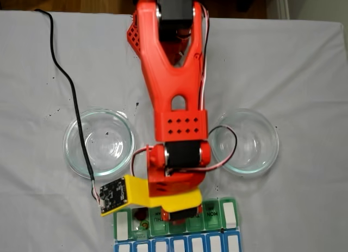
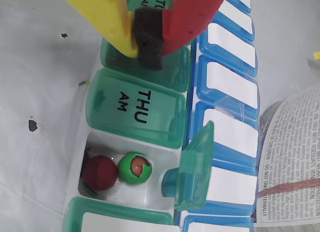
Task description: Sort medicines into box.
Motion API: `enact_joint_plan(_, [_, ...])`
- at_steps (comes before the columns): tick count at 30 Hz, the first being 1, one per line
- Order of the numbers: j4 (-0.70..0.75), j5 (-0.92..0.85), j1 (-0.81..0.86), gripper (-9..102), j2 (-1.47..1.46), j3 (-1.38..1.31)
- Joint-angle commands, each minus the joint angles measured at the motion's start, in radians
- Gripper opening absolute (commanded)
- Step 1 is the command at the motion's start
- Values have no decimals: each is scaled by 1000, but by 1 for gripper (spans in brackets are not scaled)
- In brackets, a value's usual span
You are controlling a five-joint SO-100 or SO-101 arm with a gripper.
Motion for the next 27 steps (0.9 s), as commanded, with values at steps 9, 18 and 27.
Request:
enact_joint_plan(9, [-54, -55, 48, 0, 166, -38])
enact_joint_plan(18, [-196, -28, 181, 0, 259, -140])
enact_joint_plan(27, [-201, -46, 189, 0, 207, -167])
